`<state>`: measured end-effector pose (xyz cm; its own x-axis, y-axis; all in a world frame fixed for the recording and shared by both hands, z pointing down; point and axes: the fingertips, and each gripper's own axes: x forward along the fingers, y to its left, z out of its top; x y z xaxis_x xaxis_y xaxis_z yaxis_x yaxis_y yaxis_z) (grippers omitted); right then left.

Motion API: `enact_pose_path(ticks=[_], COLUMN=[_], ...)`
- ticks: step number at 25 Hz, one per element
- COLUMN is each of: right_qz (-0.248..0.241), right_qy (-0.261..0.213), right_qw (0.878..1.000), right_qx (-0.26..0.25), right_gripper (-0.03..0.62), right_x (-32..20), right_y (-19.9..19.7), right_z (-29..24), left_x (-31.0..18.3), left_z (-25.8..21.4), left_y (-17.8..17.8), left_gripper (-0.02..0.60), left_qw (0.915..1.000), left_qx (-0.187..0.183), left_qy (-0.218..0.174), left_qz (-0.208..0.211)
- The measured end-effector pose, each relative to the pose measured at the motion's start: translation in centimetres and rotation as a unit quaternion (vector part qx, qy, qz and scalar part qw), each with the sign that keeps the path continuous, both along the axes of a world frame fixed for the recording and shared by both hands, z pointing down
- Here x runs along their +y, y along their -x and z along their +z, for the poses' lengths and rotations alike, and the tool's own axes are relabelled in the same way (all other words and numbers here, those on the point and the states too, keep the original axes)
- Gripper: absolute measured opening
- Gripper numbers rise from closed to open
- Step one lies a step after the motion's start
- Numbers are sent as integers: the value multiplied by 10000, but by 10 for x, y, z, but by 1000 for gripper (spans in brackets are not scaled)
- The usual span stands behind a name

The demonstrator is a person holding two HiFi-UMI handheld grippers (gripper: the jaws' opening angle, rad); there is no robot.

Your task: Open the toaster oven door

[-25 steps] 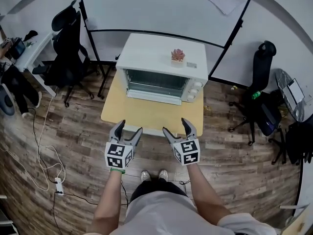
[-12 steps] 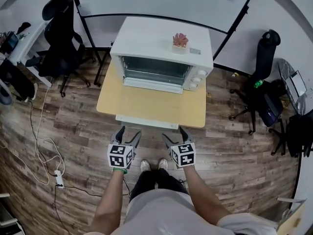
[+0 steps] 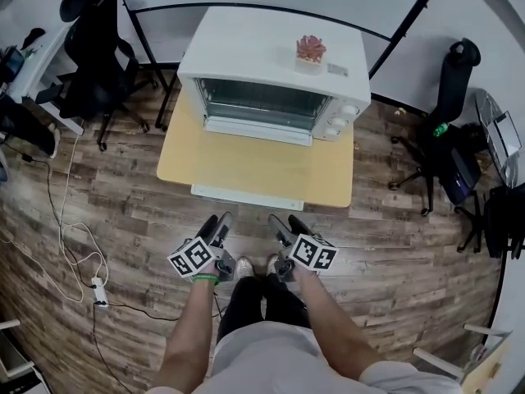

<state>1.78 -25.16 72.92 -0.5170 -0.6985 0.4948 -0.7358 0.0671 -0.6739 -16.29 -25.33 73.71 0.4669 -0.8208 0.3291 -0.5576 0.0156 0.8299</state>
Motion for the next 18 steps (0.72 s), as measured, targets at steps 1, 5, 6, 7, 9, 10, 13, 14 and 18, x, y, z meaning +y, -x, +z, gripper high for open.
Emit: enact_pose_path(ticks=[1,5,6,7,9,10,13,14,18], right_qz=[98,481,594,717,954,1043,1235,1306,1495], right_qy=[71,302,353,398,453,458,451,447,399], right_qw=[9998,9960,9942,9919,9870,9849,9794,9770,9696], right_qx=[-168,-689,-825,-965,-1213,-1301,-1532,-1624,-1896], right_gripper=[340,325,319,316,305,305,299,298,263], right_x=[-1,-8,-9,-11,-16,-20,-26,-26,-28], right_y=[1,3,3,2,0,-1,-1,-1,-4], right_z=[5,22,27,32,41,44,49,50,52], left_x=[-2,-10,-12,-14,-18,-22,-34,-37,-44], left_z=[5,25,29,34,43,46,48,48,49], left_y=[1,2,2,2,1,-1,0,0,2], left_gripper=[304,296,285,263,246,247,247,247,236], left_qw=[9997,9956,9944,9933,9918,9910,9876,9866,9850], left_qx=[193,749,847,925,1051,1115,1333,1385,1476], left_qy=[53,198,222,247,309,326,260,230,163], left_qz=[-133,-530,-597,-642,-660,-662,-784,-827,-884])
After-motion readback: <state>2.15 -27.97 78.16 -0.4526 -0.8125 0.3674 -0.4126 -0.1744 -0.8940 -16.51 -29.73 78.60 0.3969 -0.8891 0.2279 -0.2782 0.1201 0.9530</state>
